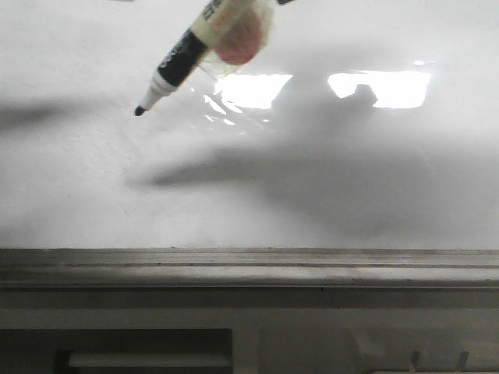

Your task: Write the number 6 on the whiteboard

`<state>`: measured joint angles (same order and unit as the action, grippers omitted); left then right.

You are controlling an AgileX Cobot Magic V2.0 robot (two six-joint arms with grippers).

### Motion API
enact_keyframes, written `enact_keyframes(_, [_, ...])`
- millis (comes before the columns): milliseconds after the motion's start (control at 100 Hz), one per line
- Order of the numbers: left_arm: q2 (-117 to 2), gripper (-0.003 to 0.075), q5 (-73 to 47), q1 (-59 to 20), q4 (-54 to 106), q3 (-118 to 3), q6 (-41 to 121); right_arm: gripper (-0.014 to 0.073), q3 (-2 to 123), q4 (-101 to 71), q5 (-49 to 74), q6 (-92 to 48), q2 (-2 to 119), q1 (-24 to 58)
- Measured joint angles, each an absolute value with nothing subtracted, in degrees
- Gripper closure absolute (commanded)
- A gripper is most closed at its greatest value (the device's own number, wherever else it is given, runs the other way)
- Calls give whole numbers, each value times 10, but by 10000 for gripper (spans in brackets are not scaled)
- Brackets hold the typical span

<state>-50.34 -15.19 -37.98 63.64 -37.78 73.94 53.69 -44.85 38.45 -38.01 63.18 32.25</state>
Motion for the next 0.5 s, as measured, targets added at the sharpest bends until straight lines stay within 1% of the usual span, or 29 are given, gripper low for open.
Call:
enact_keyframes(160, [-433, 272, -145, -309, 644, -353, 701, 646, 432, -448, 300, -381, 516, 322])
enact_keyframes(320, [-363, 297, -144, -239, 661, -304, 687, 646, 358, -448, 207, -382, 416, 322])
enact_keyframes(410, [-331, 303, -143, -209, 667, -285, 685, 646, 339, -450, 157, -382, 393, 322])
enact_keyframes(500, [-310, 303, -143, -189, 669, -273, 684, 645, 336, -452, 113, -382, 397, 322])
